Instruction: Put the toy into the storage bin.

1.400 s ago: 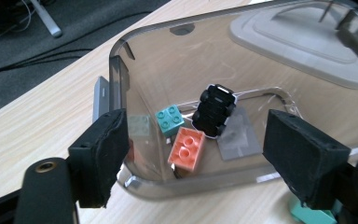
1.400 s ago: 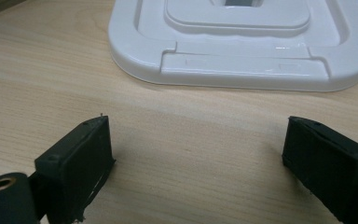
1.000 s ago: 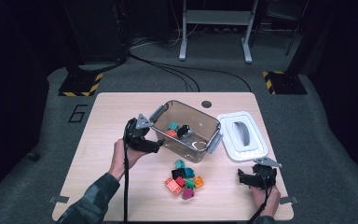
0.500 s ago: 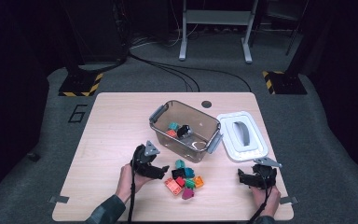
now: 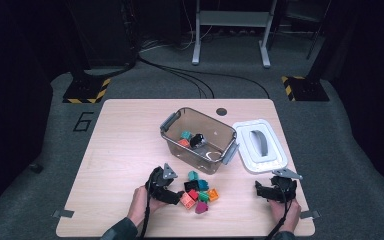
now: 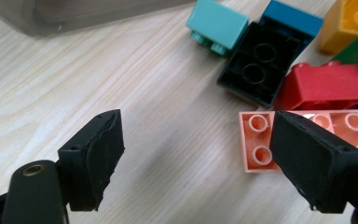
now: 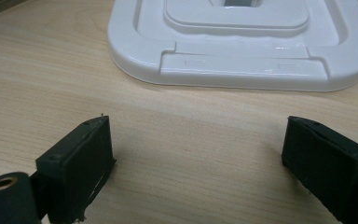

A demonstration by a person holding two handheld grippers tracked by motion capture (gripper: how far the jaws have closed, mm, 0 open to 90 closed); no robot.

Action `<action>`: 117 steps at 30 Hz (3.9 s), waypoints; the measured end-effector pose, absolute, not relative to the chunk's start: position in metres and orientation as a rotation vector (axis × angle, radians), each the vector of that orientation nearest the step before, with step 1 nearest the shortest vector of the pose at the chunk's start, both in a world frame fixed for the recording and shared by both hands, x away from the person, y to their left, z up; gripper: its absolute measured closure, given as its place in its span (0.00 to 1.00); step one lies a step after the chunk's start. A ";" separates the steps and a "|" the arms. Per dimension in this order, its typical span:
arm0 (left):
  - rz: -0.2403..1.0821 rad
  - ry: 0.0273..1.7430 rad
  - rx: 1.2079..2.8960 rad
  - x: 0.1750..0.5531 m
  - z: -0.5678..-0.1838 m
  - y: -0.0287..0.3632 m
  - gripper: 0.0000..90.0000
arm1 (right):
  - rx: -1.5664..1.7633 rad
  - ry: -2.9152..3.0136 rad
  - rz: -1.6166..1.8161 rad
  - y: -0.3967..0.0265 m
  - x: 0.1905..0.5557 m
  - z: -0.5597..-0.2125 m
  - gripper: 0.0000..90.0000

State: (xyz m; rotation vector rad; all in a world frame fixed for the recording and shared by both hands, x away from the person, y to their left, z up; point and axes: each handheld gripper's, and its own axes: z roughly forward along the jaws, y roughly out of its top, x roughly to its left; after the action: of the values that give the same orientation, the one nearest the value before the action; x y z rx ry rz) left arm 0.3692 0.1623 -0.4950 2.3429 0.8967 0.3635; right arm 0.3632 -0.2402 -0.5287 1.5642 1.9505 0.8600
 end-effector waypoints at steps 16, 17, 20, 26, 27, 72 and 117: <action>0.375 1.004 2.333 0.403 -0.489 0.199 0.18 | 1.565 1.950 0.861 -0.240 0.363 -0.529 0.09; 0.371 1.005 2.329 0.402 -0.487 0.200 0.18 | 1.565 1.948 0.861 -0.240 0.363 -0.529 0.09; 0.387 0.998 2.318 0.396 -0.484 0.199 0.18 | 1.565 1.948 0.861 -0.240 0.363 -0.529 0.09; 0.415 1.014 2.345 0.391 -0.487 0.200 0.20 | 1.565 1.949 0.860 -0.240 0.363 -0.529 0.09; 0.406 1.022 2.350 0.393 -0.488 0.202 0.20 | 1.565 1.949 0.860 -0.240 0.363 -0.529 0.09; 0.426 1.025 2.410 0.383 -0.492 0.181 0.23 | 1.566 1.945 0.860 -0.240 0.363 -0.529 0.09; 0.273 1.040 2.423 0.393 -0.493 0.185 0.63 | 1.567 1.943 0.861 -0.240 0.363 -0.529 0.10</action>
State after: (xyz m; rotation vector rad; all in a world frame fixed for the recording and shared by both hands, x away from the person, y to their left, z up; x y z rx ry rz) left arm 0.3926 0.1846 -0.4933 2.4226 1.0400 0.2730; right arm 0.3631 -0.2403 -0.5286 1.5670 1.9429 0.8608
